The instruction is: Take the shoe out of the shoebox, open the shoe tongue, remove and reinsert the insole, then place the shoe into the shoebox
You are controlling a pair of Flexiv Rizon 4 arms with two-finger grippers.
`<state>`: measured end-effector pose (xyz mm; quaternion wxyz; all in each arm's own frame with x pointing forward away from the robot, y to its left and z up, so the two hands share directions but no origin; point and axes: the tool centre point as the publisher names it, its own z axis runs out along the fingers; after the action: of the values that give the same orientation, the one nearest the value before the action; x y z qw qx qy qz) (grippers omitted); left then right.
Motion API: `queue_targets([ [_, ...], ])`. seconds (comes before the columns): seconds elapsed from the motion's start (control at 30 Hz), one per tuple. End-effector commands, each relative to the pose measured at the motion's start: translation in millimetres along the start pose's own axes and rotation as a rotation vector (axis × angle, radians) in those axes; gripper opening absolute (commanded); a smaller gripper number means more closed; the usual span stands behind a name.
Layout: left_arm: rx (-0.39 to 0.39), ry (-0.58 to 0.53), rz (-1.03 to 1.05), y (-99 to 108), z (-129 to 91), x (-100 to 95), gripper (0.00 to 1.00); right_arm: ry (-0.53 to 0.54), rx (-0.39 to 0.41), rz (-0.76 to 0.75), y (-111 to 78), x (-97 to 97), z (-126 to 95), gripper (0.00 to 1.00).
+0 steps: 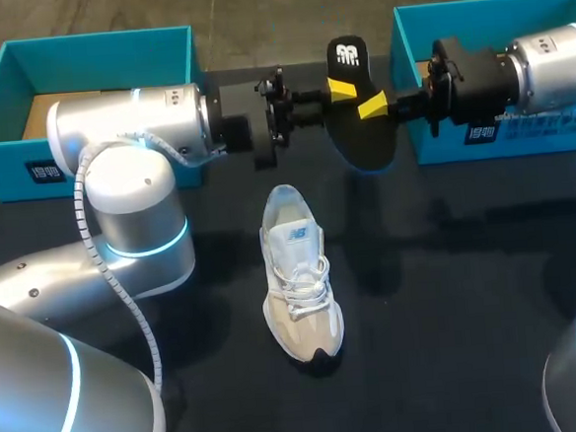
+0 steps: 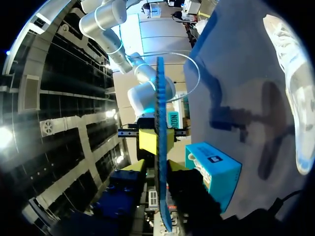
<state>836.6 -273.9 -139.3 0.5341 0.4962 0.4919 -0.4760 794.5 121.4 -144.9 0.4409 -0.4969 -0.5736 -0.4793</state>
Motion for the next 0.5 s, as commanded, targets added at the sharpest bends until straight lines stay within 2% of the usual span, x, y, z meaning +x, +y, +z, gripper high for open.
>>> queue_targets([
  [0.03,0.02,0.03,-0.021,2,-10,-3.2,1.0,-0.01,-0.01,-0.016,-1.9,0.4,-2,0.0],
  [0.33,0.006,0.139,-0.141,7,-45,-8.1,1.0,-0.056,-0.022,-0.054,6.1,-1.3,-8,0.0],
  [0.5,-0.017,0.208,-0.292,11,-64,-9.5,1.0,-0.081,-0.036,-0.082,11.7,-1.0,-10,0.0],
])
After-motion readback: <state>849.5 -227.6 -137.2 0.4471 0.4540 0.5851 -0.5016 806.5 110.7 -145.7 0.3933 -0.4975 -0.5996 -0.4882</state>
